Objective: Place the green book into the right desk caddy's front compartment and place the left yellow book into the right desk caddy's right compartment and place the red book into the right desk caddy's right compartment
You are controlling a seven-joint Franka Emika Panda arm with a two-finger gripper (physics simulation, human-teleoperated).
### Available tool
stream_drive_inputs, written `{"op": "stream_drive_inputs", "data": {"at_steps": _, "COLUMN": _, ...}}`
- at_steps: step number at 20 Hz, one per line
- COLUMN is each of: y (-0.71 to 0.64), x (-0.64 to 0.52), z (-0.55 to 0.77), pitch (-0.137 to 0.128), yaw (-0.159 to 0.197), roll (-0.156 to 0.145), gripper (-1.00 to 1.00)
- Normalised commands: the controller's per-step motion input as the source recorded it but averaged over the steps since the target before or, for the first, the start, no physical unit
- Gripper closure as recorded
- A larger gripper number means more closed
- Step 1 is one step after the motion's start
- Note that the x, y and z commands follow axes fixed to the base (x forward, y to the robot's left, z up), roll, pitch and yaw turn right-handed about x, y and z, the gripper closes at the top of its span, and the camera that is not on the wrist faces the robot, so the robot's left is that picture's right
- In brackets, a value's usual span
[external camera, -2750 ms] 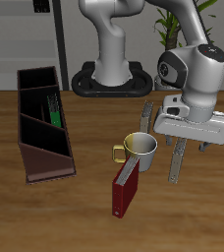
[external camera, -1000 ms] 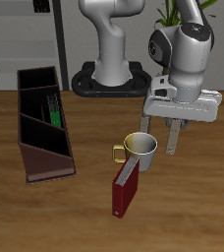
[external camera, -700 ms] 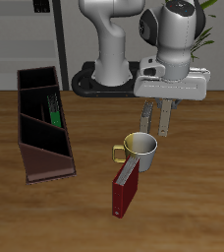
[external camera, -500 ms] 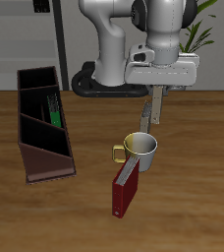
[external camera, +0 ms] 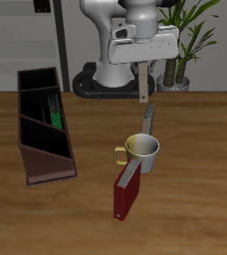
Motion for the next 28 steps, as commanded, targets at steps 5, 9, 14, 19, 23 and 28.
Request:
{"op": "stream_drive_inputs", "data": {"at_steps": 5, "y": -0.42, "x": -0.27, "z": 0.16, "pitch": 0.001, "yaw": 0.095, "roll": -0.011, "gripper": 1.0}}
{"op": "stream_drive_inputs", "data": {"at_steps": 9, "y": -0.57, "x": -0.17, "z": 0.16, "pitch": -0.011, "yaw": 0.05, "roll": -0.025, "gripper": 1.0}}
{"op": "stream_drive_inputs", "data": {"at_steps": 14, "y": -0.41, "x": -0.06, "z": 0.06, "pitch": 0.018, "yaw": -0.005, "roll": -0.025, "gripper": 1.0}}
{"op": "stream_drive_inputs", "data": {"at_steps": 19, "y": -0.67, "x": -0.13, "z": -0.07, "pitch": 0.049, "yaw": 0.021, "roll": -0.025, "gripper": 1.0}}
{"op": "stream_drive_inputs", "data": {"at_steps": 23, "y": -0.47, "x": -0.11, "z": -0.06, "pitch": 0.034, "yaw": 0.025, "roll": -0.024, "gripper": 1.0}}
{"op": "stream_drive_inputs", "data": {"at_steps": 28, "y": -0.5, "x": -0.17, "z": -0.08, "pitch": 0.032, "yaw": 0.038, "roll": 0.017, "gripper": 1.0}}
